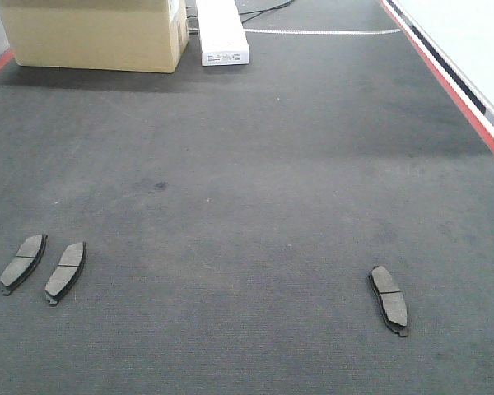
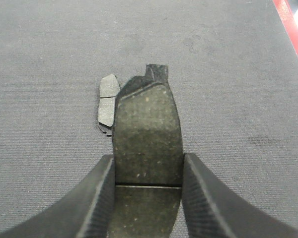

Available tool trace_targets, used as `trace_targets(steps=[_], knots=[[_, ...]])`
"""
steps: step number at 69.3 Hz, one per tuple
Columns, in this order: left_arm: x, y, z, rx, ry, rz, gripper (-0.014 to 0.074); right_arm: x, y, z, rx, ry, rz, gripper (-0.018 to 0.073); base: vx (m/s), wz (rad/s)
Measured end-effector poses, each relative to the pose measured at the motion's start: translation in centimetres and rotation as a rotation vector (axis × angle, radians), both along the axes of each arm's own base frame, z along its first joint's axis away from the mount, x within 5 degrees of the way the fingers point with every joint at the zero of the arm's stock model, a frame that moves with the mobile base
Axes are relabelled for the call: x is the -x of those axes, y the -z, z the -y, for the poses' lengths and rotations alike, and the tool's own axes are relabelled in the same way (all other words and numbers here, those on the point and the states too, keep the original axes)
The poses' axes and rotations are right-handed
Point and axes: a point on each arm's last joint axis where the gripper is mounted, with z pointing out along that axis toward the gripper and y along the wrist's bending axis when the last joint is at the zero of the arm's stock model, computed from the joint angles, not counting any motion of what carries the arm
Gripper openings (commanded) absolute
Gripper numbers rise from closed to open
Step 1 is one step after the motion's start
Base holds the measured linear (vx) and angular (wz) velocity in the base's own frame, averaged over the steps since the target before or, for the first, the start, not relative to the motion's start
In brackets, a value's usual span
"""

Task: Move and align brake pads A on conveyor
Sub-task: 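Open the left gripper and lift it away from the pad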

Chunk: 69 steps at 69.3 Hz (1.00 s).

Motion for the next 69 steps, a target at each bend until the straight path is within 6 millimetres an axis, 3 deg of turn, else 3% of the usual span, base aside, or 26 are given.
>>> trace_targets(steps=[69], knots=[[0.06,0.37,0.09,0.033,-0.005,-0.036,0.0517,0.00,0.00,0.00,0.000,0.000,0.000,-0.0004,0.00,0.00]])
